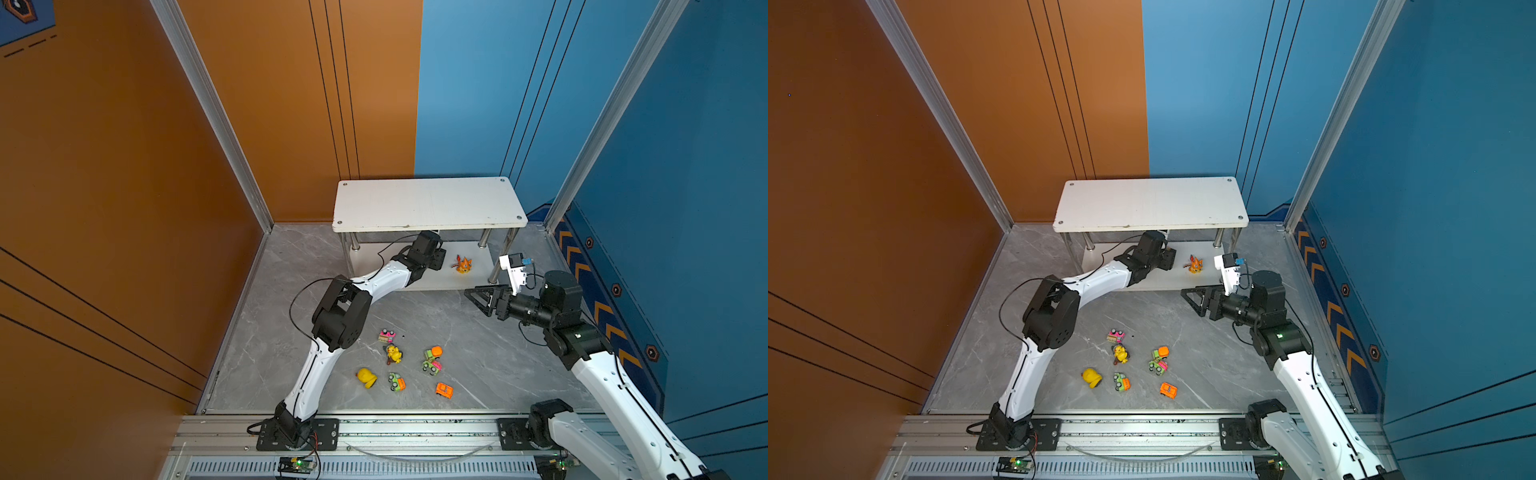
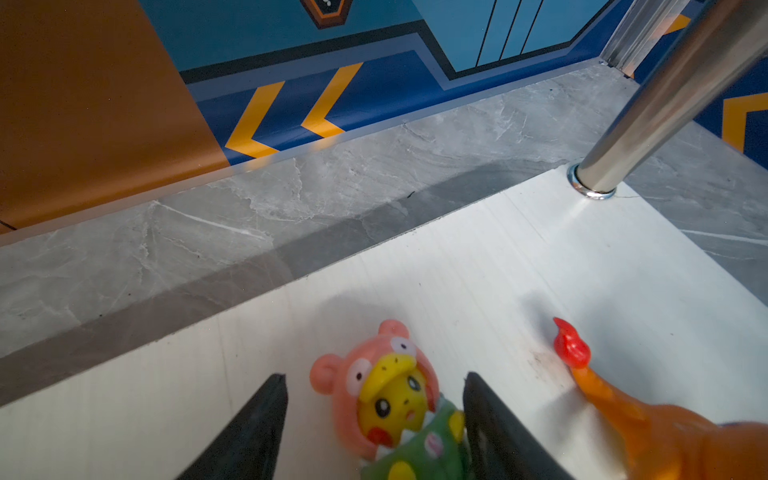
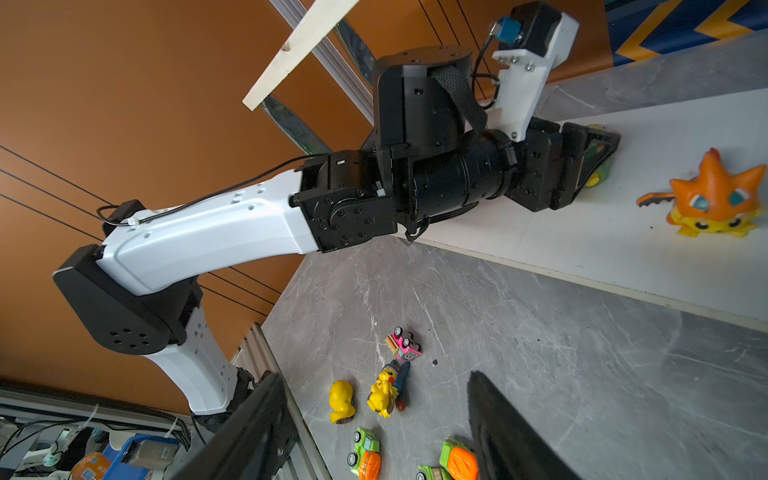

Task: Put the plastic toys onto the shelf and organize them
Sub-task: 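Close the left gripper around the pink-and-green pig figure on the shelf, then lift the pig figure off the shelf with the left gripper, pulling back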

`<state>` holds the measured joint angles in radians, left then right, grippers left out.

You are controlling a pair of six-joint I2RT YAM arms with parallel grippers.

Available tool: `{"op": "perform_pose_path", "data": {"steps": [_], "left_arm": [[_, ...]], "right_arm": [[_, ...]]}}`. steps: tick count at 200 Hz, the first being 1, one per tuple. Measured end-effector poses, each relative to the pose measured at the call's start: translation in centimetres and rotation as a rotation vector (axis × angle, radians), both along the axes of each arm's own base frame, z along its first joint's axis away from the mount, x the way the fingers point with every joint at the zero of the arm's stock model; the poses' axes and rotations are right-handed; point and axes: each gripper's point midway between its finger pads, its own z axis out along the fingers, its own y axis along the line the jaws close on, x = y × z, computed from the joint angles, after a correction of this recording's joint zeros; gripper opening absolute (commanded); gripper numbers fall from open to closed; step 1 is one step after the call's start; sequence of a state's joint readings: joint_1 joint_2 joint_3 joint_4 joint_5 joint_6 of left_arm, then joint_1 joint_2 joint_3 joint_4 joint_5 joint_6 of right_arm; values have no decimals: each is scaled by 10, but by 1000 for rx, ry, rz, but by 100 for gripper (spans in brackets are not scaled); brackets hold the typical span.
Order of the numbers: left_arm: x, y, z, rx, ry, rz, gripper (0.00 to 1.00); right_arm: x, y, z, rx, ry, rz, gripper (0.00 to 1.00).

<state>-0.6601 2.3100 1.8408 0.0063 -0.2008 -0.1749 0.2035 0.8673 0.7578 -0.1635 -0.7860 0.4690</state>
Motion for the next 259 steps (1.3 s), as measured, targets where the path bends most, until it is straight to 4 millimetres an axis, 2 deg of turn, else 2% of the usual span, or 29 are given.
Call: {"op": "perform_pose_path", "data": {"steps": [45,66,100,159,207,238,259], "left_arm": [[1,1,0,-14,7,1,63],[2,3,-1,-18,10,8,70],[4,5,-3,-36,6,18,70],[-1,8,-3,-48,-3,20,61],[-22,22,-3,-28,21,18,61],[-46,28,-3,-5,42,8,62],[-72,29,-4,16,55,-10,62]], "right_arm": [[0,0,0,0,0,0,71],[0,0,0,0,0,0,71],[0,0,0,0,0,0,71],[0,0,0,1,0,0,71],[0,1,1,6,-5,4,71],[-1,1,5,13,-14,4,71],[-4,0,10,20,-32,4,71]]}}
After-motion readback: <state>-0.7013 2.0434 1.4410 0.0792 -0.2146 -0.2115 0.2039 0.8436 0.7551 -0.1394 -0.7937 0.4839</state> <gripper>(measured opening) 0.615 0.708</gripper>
